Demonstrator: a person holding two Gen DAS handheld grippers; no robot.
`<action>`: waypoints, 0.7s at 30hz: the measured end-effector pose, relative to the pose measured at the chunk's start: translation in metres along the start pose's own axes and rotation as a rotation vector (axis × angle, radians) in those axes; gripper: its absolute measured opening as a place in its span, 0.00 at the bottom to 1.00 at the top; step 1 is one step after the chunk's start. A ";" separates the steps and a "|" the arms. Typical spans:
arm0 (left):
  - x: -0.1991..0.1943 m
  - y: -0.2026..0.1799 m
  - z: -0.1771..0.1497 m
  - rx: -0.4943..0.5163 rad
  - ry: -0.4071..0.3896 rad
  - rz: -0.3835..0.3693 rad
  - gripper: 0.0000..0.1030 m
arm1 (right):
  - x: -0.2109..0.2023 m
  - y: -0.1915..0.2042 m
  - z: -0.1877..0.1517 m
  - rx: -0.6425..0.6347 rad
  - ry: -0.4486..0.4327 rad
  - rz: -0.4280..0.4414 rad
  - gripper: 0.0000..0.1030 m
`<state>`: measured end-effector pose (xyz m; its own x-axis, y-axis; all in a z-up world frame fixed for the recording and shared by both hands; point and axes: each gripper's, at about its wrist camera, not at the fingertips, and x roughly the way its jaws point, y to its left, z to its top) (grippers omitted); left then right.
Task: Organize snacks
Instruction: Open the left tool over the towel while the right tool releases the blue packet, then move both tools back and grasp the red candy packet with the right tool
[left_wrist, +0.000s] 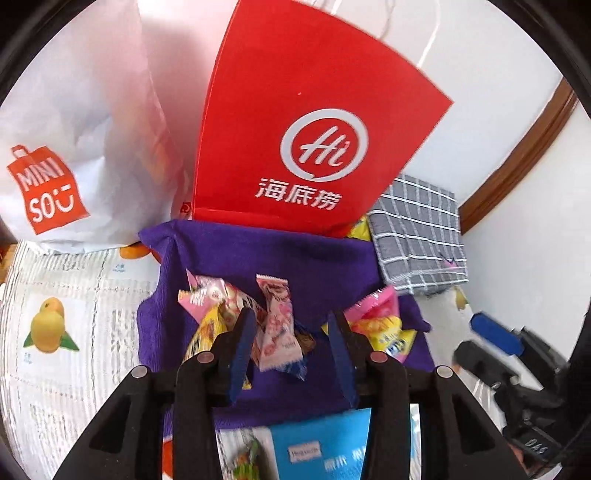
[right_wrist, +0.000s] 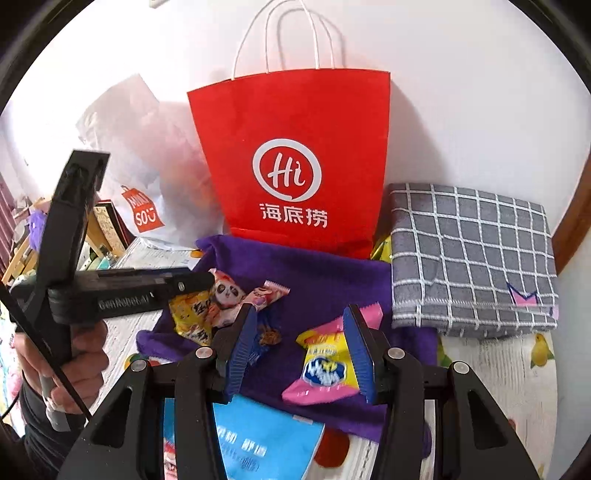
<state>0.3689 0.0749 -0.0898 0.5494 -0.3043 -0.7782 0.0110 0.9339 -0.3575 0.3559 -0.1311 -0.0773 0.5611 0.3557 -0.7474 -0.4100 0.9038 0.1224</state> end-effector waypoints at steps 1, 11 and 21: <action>-0.004 -0.001 -0.002 0.006 0.002 -0.001 0.37 | -0.002 0.000 -0.004 0.006 0.002 0.000 0.47; -0.066 -0.003 -0.047 0.035 -0.021 0.021 0.45 | -0.031 0.021 -0.083 0.036 0.067 0.026 0.47; -0.097 0.004 -0.099 0.028 0.011 0.024 0.45 | -0.015 0.041 -0.165 0.073 0.194 0.120 0.47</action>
<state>0.2328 0.0896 -0.0672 0.5406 -0.2835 -0.7921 0.0212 0.9458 -0.3240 0.2119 -0.1388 -0.1684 0.3598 0.4153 -0.8355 -0.4086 0.8752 0.2590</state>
